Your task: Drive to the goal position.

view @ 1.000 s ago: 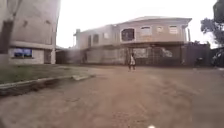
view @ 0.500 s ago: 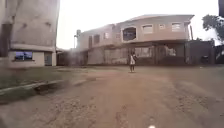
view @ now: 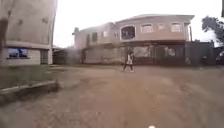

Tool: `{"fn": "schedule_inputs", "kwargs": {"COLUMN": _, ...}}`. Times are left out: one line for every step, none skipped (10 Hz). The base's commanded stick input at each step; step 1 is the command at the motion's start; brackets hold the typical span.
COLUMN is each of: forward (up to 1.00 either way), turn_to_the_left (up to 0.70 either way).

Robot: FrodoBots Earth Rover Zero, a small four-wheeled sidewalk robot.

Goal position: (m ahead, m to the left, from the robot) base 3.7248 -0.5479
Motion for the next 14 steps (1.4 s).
{"fn": "schedule_inputs", "kwargs": {"forward": 0.7, "turn_to_the_left": 0.02}}
{"fn": "schedule_inputs", "kwargs": {"forward": 0.7, "turn_to_the_left": 0.12}}
{"fn": "schedule_inputs", "kwargs": {"forward": 0.7, "turn_to_the_left": 0.11}}
{"fn": "schedule_inputs", "kwargs": {"forward": 0.7, "turn_to_the_left": 0.11}}
{"fn": "schedule_inputs", "kwargs": {"forward": 0.7, "turn_to_the_left": 0.04}}
{"fn": "schedule_inputs", "kwargs": {"forward": 0.7, "turn_to_the_left": -0.05}}
{"fn": "schedule_inputs", "kwargs": {"forward": 0.7, "turn_to_the_left": -0.15}}
{"fn": "schedule_inputs", "kwargs": {"forward": 0.7, "turn_to_the_left": -0.15}}
{"fn": "schedule_inputs", "kwargs": {"forward": 0.7, "turn_to_the_left": -0.14}}
{"fn": "schedule_inputs", "kwargs": {"forward": 0.7, "turn_to_the_left": -0.15}}
{"fn": "schedule_inputs", "kwargs": {"forward": 0.7, "turn_to_the_left": -0.02}}
{"fn": "schedule_inputs", "kwargs": {"forward": 0.7, "turn_to_the_left": 0.17}}
{"fn": "schedule_inputs", "kwargs": {"forward": 0.7, "turn_to_the_left": 0.08}}
{"fn": "schedule_inputs", "kwargs": {"forward": 0.7, "turn_to_the_left": -0.02}}
